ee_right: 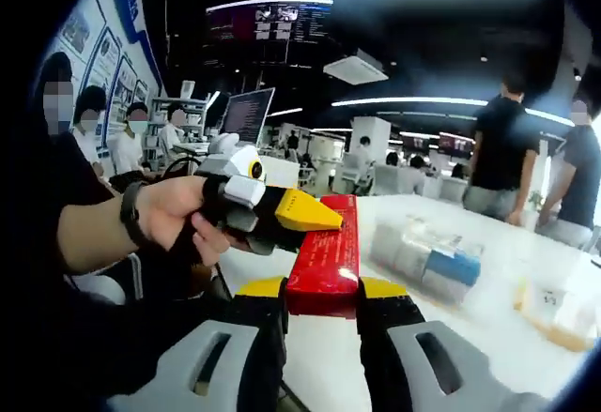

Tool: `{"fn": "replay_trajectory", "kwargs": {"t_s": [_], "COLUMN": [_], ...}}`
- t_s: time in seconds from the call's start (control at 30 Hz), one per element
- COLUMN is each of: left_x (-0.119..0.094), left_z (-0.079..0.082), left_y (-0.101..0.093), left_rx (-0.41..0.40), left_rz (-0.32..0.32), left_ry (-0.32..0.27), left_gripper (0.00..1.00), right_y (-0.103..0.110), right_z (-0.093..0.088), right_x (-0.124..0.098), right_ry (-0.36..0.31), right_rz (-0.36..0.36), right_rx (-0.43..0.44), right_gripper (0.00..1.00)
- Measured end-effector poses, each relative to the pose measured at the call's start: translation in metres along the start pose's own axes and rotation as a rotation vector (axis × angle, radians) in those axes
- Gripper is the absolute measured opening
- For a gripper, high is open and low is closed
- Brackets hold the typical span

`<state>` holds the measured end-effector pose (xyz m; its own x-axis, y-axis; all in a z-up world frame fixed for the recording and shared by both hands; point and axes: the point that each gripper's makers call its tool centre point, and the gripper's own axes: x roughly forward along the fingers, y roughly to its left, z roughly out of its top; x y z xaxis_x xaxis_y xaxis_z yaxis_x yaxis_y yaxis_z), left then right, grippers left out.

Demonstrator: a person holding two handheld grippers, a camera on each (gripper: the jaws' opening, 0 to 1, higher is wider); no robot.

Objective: Arrange the small medicine boxes into an aligned row inside the storage area until every box is upright, visible, and separated from the surrounding clutter.

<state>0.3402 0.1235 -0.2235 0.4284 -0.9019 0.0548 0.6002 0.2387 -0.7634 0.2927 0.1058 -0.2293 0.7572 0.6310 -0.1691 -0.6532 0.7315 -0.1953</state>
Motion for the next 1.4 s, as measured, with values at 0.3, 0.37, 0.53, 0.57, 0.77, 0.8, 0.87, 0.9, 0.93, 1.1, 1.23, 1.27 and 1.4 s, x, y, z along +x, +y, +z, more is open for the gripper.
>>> {"fn": "replay_trajectory", "kwargs": {"t_s": [0.3, 0.37, 0.53, 0.57, 0.77, 0.8, 0.87, 0.9, 0.93, 1.1, 1.23, 1.27, 1.4], "left_x": [-0.004, -0.004, -0.006, -0.006, -0.011, -0.012, -0.013, -0.014, -0.014, -0.013, -0.012, -0.012, -0.010], "left_z": [0.007, 0.007, 0.013, 0.015, 0.020, 0.022, 0.024, 0.026, 0.026, 0.027, 0.028, 0.027, 0.027], "left_y": [-0.018, -0.019, -0.024, -0.023, -0.023, -0.024, -0.027, -0.029, -0.030, -0.030, -0.029, -0.030, -0.033], "left_rx": [-0.159, -0.164, -0.186, -0.192, -0.203, -0.203, -0.195, -0.183, -0.177, -0.176, -0.197, -0.198, -0.184], "left_rz": [-0.131, -0.135, -0.163, -0.168, -0.177, -0.186, -0.200, -0.207, -0.208, -0.226, -0.249, -0.253, -0.263], "left_ry": [-0.089, -0.094, -0.116, -0.116, -0.140, -0.147, -0.151, -0.162, -0.166, -0.160, -0.155, -0.149, -0.130], "left_gripper": [0.16, 0.15, 0.14, 0.14, 0.14, 0.14, 0.14, 0.14, 0.14, 0.14, 0.14, 0.14, 0.14], "right_y": [0.001, 0.000, 0.001, 0.002, 0.005, 0.003, 0.003, 0.003, 0.003, 0.005, 0.002, 0.001, -0.001], "right_z": [-0.002, -0.002, 0.005, 0.007, 0.012, 0.013, 0.012, 0.012, 0.013, 0.022, 0.025, 0.025, 0.022], "right_x": [0.001, 0.002, 0.000, -0.001, -0.004, -0.005, -0.006, -0.006, -0.006, -0.011, -0.014, -0.015, -0.015], "right_ry": [-0.006, -0.015, -0.055, -0.072, -0.139, -0.154, -0.163, -0.167, -0.174, -0.229, -0.265, -0.268, -0.271], "right_rz": [-0.014, -0.017, -0.009, -0.002, 0.077, 0.093, 0.125, 0.146, 0.164, 0.301, 0.388, 0.397, 0.429], "right_rx": [-0.064, -0.077, -0.104, -0.111, 0.051, 0.092, 0.184, 0.234, 0.272, 0.560, 0.737, 0.773, 0.831], "right_gripper": [0.27, 0.27, 0.28, 0.28, 0.33, 0.36, 0.41, 0.41, 0.39, 0.32, 0.27, 0.25, 0.24]}}
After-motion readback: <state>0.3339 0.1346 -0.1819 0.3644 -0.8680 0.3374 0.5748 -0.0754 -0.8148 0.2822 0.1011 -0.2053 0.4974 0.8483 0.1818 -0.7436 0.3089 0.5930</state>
